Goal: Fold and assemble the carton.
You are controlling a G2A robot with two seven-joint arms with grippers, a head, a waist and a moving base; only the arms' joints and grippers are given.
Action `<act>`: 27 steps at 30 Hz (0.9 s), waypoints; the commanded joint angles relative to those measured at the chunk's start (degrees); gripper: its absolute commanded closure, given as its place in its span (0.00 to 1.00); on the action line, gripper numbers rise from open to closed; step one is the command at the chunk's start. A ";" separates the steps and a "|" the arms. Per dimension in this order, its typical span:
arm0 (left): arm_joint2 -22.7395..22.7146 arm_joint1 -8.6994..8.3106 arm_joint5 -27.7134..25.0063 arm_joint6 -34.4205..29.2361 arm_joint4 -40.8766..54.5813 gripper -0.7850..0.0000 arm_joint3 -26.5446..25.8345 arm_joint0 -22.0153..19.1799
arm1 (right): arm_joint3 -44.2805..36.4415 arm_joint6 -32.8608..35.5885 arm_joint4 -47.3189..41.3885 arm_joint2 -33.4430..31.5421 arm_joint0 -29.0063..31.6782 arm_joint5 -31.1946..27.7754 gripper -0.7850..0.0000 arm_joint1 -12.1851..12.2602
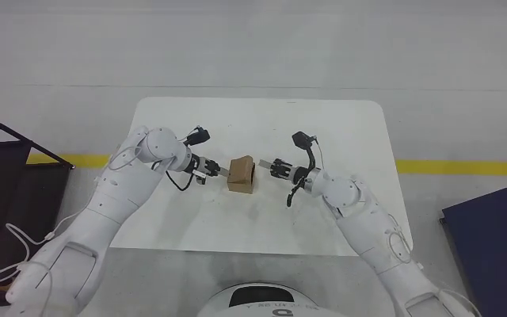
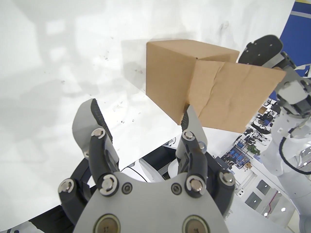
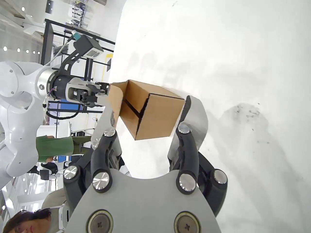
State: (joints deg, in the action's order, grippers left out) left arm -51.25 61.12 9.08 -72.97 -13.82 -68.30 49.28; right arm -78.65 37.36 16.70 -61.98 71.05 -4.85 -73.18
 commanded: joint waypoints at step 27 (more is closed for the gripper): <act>-5.14 1.05 -31.19 5.28 24.29 0.32 11.54 2.91 | 0.06 -1.37 -4.25 1.07 0.34 -1.61 0.38 -0.02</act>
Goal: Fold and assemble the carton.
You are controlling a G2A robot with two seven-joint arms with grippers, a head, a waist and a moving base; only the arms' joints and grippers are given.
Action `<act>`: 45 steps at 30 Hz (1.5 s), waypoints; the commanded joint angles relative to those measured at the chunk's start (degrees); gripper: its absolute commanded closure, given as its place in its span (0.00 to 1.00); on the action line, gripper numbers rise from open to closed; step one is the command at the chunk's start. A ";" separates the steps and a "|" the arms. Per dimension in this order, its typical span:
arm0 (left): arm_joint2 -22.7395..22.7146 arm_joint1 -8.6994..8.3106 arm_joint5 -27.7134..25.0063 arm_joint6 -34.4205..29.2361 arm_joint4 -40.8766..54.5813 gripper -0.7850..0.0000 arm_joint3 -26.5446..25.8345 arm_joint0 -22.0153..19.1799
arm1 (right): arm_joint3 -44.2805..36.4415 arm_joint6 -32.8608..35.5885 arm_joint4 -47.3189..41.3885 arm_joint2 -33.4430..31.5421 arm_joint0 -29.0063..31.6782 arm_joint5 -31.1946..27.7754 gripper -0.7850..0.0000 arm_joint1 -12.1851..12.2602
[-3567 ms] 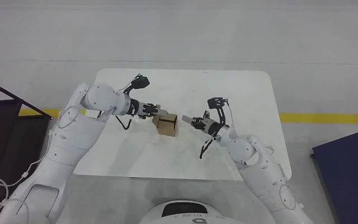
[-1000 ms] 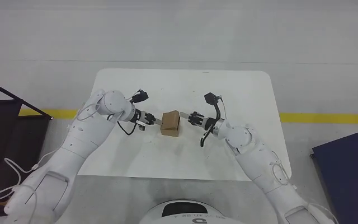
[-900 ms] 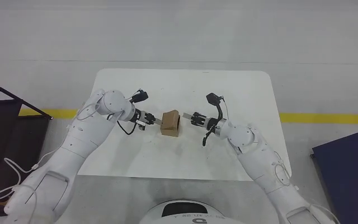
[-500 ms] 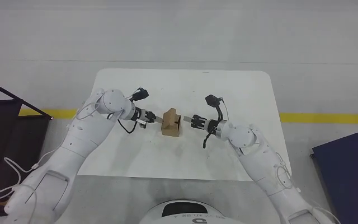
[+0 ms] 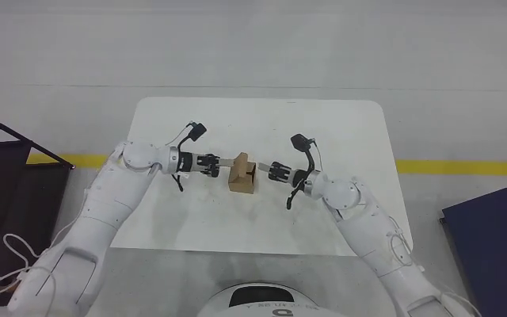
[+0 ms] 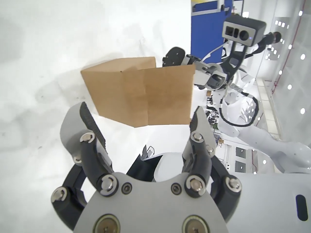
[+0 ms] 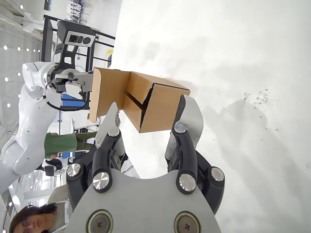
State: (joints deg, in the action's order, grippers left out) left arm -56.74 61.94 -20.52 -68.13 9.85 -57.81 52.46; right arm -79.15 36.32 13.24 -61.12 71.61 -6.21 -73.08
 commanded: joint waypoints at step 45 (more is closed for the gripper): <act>13.24 8.59 -6.71 -1.96 3.00 0.43 20.55 -10.35 | 6.10 -4.61 -9.11 0.17 3.24 -5.80 0.31 -0.21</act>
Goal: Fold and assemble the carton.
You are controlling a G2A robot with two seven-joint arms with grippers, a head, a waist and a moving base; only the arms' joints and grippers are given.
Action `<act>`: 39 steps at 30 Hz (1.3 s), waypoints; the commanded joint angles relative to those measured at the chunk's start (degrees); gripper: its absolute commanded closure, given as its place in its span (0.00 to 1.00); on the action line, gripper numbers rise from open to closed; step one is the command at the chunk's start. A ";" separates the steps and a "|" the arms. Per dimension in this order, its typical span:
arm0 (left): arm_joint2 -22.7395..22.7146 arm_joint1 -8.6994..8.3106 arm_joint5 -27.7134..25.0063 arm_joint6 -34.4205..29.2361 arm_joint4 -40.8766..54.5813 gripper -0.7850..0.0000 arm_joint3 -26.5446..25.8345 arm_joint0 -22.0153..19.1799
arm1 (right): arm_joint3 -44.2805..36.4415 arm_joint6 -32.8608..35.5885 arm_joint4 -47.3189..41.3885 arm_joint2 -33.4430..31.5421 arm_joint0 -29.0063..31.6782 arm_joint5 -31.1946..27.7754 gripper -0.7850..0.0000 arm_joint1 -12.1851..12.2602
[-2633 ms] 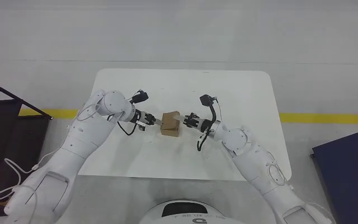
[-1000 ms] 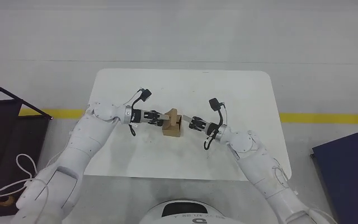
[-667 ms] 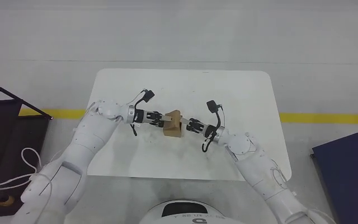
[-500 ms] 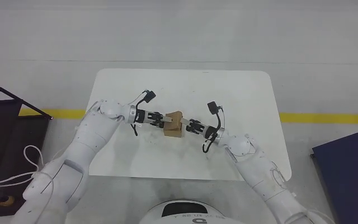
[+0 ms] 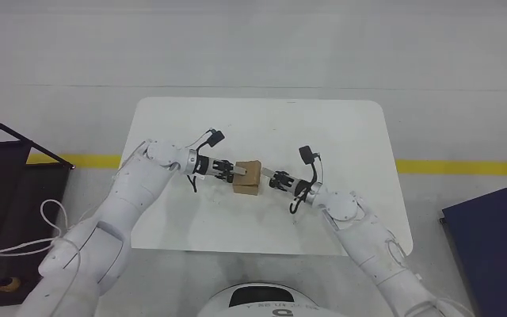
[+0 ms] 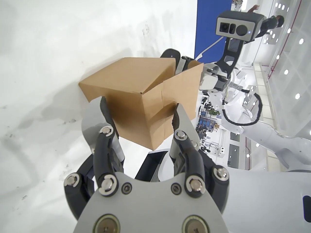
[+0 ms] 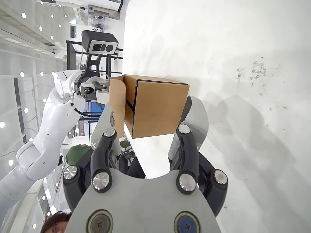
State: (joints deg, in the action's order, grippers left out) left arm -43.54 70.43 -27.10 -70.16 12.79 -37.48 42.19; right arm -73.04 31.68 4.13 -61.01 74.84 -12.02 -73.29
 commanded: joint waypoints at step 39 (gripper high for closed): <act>0.06 1.58 -1.09 0.21 -1.87 0.38 3.83 -2.19 | 1.86 1.84 1.85 2.64 -2.15 2.03 0.35 -0.21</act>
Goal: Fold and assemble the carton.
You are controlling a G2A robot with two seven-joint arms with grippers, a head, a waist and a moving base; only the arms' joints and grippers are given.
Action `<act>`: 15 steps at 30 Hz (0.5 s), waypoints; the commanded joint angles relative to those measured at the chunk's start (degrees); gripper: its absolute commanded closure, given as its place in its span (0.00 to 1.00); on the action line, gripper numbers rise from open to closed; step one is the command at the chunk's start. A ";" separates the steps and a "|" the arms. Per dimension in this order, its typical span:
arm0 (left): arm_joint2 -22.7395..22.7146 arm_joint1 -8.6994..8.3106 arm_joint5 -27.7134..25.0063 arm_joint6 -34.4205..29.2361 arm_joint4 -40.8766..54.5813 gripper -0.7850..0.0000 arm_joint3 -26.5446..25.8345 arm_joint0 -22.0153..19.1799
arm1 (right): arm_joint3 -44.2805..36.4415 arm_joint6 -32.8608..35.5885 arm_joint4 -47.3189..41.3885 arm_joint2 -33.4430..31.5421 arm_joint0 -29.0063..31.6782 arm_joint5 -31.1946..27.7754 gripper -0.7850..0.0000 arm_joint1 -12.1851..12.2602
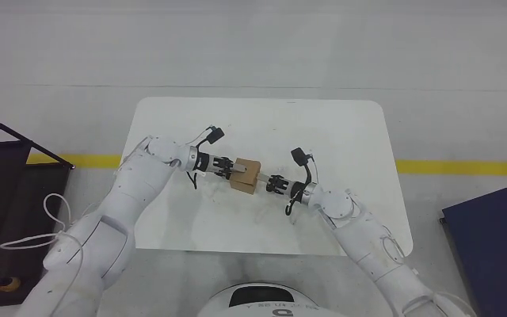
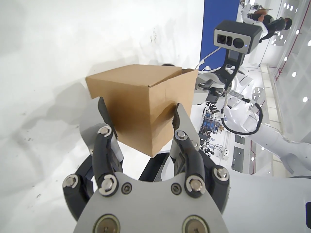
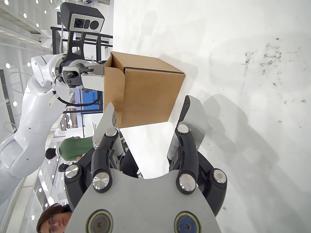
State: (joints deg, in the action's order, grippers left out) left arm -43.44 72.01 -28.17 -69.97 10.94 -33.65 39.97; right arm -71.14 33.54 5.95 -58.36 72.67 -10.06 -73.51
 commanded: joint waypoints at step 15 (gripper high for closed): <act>-0.45 0.12 -0.10 -0.12 -0.38 0.36 -0.36 0.26 | -0.11 0.82 0.24 0.53 -0.28 0.64 0.29 0.03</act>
State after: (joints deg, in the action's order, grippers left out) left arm -43.85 72.12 -28.24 -70.01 10.48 -34.00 40.21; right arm -71.23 34.32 6.20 -57.89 72.41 -9.40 -73.47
